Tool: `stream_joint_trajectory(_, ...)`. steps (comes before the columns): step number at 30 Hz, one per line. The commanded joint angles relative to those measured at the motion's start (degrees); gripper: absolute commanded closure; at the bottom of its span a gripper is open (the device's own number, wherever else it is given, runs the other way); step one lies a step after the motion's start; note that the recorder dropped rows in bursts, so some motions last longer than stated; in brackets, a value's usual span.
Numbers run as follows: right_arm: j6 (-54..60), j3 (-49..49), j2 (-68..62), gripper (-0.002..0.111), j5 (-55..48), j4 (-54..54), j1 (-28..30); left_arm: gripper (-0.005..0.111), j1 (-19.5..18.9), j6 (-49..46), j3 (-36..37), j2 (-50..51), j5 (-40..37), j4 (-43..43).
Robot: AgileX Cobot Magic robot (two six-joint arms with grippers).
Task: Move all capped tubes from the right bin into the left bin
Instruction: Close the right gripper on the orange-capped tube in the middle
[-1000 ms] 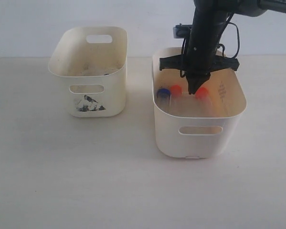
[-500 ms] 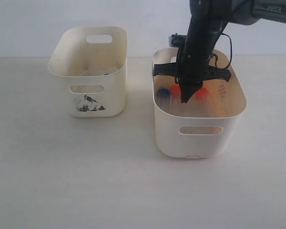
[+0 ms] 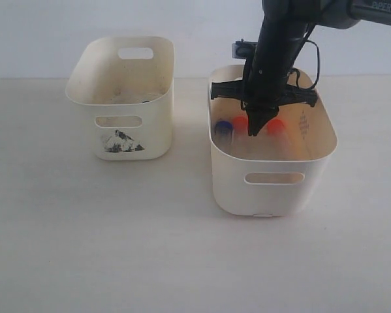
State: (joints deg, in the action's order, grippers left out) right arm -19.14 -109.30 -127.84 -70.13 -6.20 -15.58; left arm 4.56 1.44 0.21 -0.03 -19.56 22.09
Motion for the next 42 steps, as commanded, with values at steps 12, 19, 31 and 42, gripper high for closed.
stream_joint_trajectory(12,0.29,0.01,-2.50,0.109,0.17,0.96,0.11,0.102,0.30,0.54,-0.21,0.03,0.30,-0.16)
stream_joint_trajectory(19,1.04,0.01,-2.62,0.097,0.17,1.09,0.11,0.102,0.30,0.54,-0.21,0.03,0.30,-0.16)
stream_joint_trajectory(31,-0.08,0.01,-2.75,0.054,2.70,-0.65,0.11,0.102,0.30,0.54,-0.21,0.03,0.30,-0.16)
stream_joint_trajectory(42,-1.27,0.01,-7.50,0.054,8.47,-2.50,0.11,0.102,0.30,0.54,-0.21,0.03,0.30,-0.16)
